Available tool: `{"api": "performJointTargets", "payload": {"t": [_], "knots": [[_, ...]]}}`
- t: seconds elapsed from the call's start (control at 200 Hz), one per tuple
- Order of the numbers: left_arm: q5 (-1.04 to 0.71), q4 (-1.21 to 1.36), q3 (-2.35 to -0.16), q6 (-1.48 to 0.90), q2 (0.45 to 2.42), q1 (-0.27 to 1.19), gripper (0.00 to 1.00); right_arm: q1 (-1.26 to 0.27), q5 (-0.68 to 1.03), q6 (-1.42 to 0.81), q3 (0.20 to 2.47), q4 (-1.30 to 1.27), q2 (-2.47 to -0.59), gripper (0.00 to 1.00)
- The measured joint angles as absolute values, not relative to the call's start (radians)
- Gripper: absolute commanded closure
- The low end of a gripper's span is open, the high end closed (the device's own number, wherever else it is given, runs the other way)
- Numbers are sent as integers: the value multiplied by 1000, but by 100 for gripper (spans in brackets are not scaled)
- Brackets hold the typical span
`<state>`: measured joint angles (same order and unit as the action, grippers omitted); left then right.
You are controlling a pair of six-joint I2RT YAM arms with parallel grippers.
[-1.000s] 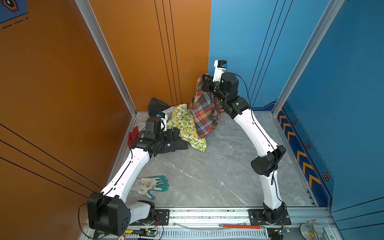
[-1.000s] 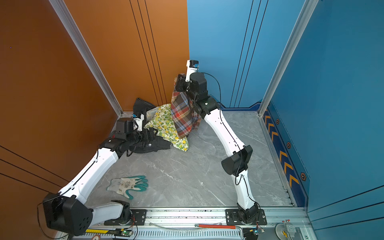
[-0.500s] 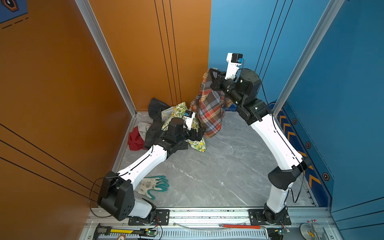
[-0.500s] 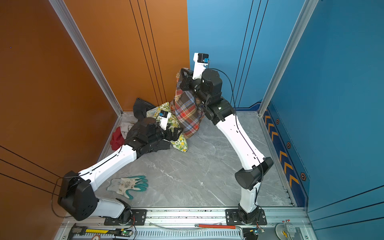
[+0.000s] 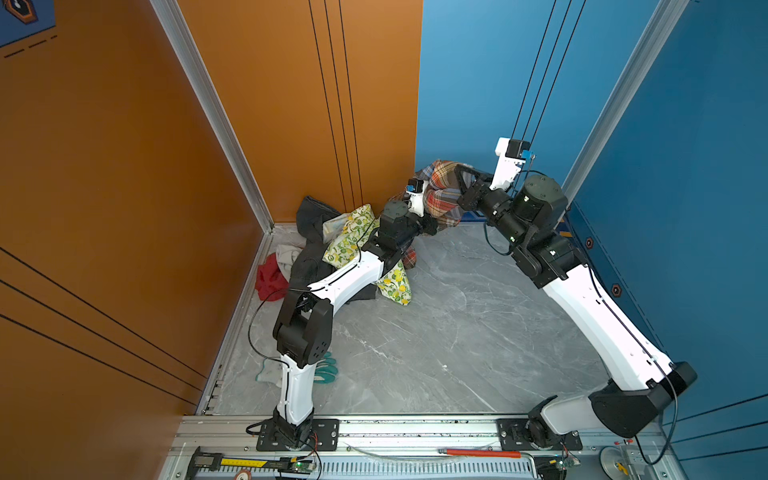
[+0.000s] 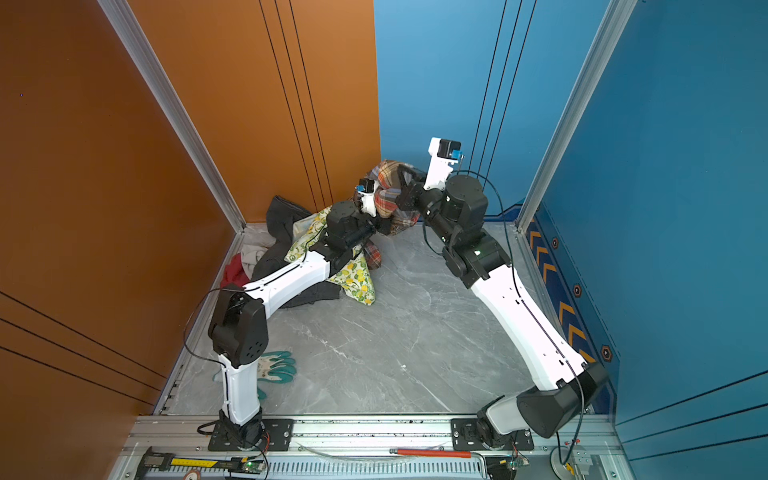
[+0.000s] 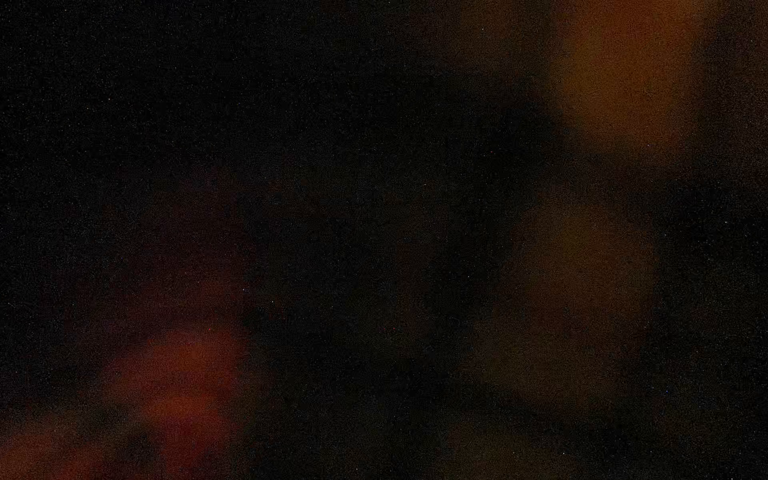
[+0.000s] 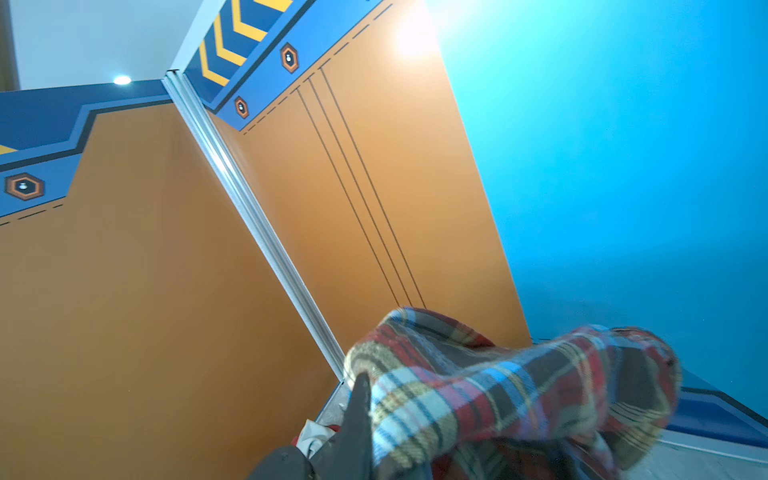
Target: Pick out a specific cloth from the pile
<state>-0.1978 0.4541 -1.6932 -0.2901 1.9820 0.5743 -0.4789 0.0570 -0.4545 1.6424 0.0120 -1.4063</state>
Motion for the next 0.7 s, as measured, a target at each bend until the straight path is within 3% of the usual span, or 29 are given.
{"api": "performJointTargets", "payload": {"t": [0.696], "knots": [[-369,358,-1753,-359,1926,574,100,-281,166,-501,1172,-123,-1206,100]]}}
